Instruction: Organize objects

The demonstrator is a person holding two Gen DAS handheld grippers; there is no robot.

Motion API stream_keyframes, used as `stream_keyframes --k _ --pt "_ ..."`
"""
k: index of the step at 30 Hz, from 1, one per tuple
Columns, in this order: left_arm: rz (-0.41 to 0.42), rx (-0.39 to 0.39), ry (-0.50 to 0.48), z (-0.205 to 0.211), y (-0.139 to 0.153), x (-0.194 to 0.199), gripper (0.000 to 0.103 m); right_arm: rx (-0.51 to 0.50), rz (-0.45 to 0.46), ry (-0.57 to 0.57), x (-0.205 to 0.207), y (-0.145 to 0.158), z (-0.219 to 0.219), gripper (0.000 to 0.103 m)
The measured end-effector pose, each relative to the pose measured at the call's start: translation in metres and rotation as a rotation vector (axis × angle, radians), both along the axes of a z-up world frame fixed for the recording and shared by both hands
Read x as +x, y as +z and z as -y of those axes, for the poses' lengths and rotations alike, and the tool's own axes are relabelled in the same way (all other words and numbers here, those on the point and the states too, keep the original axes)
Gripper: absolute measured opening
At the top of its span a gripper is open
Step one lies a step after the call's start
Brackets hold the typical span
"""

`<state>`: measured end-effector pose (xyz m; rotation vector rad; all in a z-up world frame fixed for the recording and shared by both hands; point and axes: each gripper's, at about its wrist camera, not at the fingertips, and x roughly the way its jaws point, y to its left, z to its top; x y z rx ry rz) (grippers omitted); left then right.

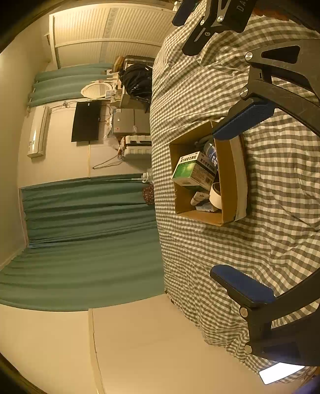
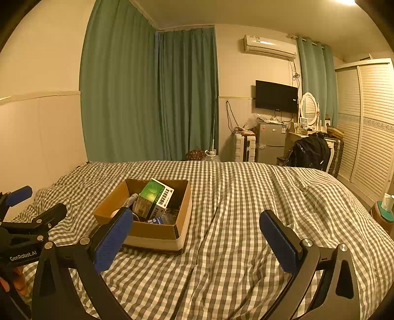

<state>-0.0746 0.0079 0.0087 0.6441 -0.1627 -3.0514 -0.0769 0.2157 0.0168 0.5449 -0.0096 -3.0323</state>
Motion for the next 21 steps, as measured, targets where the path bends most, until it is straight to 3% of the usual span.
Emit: stream_keyframes --k 21 --pt "0.013 -0.006 0.004 -0.0012 -0.0016 0.0004 0.103 0.007 0.022 0.006 -0.0013 -0.0042 0.0024 0.103"
